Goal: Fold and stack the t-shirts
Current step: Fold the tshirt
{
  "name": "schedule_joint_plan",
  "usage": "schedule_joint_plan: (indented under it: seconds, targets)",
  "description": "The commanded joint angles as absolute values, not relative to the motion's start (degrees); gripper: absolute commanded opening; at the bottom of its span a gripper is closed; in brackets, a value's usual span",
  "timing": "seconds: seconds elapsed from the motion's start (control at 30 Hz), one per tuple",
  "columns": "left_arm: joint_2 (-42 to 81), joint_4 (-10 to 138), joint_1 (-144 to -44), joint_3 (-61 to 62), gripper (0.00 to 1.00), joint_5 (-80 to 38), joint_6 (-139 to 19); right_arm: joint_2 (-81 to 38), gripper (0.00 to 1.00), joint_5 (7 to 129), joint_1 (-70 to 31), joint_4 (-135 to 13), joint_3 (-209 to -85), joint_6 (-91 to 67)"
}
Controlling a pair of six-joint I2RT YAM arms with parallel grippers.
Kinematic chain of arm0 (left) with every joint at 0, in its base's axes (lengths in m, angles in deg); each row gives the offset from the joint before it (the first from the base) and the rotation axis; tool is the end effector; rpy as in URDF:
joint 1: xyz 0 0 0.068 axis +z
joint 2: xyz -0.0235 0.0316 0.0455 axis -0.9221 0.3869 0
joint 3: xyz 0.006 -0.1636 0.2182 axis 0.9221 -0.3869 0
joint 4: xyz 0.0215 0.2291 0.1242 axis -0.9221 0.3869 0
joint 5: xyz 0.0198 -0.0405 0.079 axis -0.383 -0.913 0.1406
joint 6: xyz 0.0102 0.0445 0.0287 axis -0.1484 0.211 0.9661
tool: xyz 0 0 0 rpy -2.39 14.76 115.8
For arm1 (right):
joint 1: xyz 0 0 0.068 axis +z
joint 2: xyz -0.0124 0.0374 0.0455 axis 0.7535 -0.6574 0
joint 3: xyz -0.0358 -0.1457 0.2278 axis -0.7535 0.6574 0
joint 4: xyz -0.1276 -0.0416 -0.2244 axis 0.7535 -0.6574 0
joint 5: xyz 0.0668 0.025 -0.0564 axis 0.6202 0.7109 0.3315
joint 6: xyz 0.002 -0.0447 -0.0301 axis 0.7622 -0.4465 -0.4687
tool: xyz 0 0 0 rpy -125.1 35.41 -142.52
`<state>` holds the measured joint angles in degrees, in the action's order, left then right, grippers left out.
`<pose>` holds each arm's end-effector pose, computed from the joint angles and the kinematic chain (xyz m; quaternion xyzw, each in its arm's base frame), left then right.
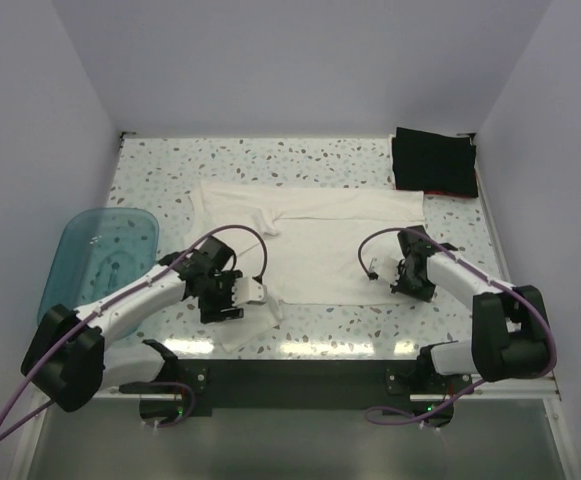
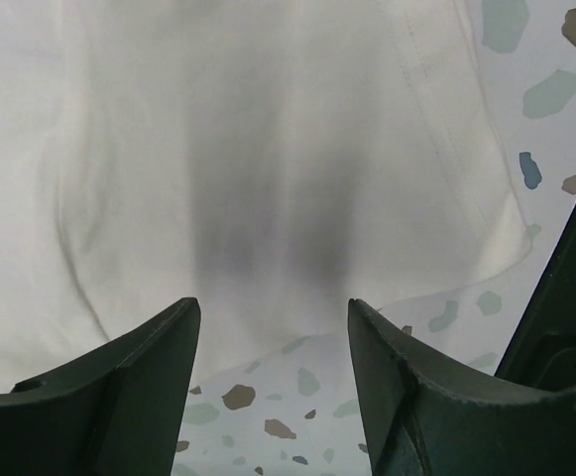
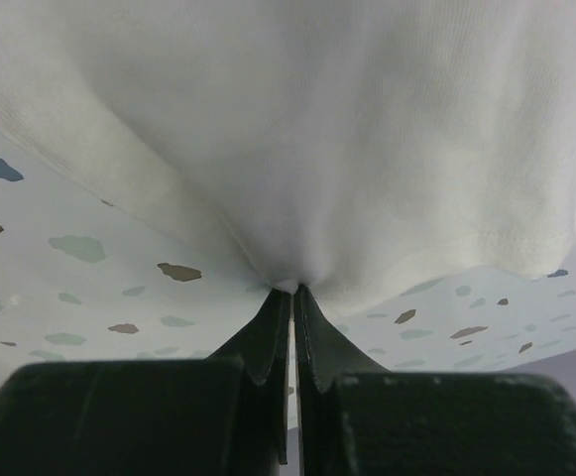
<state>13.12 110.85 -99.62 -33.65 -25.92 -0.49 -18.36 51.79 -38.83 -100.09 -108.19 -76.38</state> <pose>0.1583 -0.1101 0.1795 0.6437 0.7464 -0.0977 0.1376 0.2043 0.0310 0.1480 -0.5475 0.8299 -0.0988 0.0430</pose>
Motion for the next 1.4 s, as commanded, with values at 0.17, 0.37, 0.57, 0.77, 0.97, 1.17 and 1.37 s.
schedule_joint_plan:
  seconds: [0.17,0.37,0.57,0.77,0.97,1.17,1.37]
  targets:
    - [18.33,106.09,-101.25,-38.7,0.62,-24.84,-3.15,-19.97,0.0,53.36,-38.88,-99.14,-110.48,-76.08]
    - [20.53,105.91,-102.31,-38.63,0.23,-22.47,-4.21,-20.32,0.0,53.89,-38.88,-100.02,-111.01,-76.25]
    - [15.62,114.15,-102.22,-33.19,0.0,-22.99,-3.59,-16.56,0.0,56.17,-38.88,-105.63,-112.94,-77.75]
    - [11.22,125.5,-102.22,-27.38,0.0,-27.65,-4.82,-9.36,0.0,57.23,-39.14,-113.02,-112.94,-80.38]
    - [8.49,128.32,-101.96,-25.09,0.0,-25.28,-4.91,-5.74,0.0,58.98,-42.21,-117.95,-113.99,-84.34]
    - [14.1,129.02,-96.61,-17.98,0.0,-24.49,-0.17,-12.58,0.0,60.13,-44.15,-119.09,-120.57,-84.87]
    - [22.36,129.29,-89.39,-9.54,0.0,-24.75,5.89,-20.05,0.0,61.53,-45.03,-119.09,-127.16,-86.62]
